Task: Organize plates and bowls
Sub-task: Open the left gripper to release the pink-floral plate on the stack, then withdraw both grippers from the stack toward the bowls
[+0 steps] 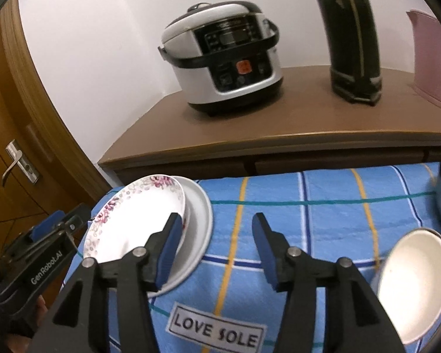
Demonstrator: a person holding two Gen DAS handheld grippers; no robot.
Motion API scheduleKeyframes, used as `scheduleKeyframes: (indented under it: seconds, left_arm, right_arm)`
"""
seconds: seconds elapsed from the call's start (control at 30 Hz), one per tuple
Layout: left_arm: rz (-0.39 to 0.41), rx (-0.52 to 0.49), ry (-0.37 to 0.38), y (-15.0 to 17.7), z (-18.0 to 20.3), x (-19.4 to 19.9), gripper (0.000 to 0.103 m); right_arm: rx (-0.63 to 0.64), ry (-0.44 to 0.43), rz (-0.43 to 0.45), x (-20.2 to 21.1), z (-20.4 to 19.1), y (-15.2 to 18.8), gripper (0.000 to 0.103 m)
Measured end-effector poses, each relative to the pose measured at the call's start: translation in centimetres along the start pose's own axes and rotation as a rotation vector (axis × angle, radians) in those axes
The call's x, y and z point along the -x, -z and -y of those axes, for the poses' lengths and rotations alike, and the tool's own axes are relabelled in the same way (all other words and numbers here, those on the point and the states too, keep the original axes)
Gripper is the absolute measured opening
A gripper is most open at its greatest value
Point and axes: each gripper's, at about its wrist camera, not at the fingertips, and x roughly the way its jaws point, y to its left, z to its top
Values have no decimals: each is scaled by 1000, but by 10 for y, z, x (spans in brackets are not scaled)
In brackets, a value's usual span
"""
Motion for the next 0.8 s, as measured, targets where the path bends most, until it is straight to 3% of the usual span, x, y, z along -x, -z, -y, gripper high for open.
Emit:
scheduleKeyframes:
  seconds: [0.2,0.8]
  left_arm:
    - [23,-5,-2,5,7,19,58]
    - [38,-47,52,31,45,59,59]
  right_arm:
    - [-3,16,21,22,12,8,55]
    - [13,60,84,84,43,31,58]
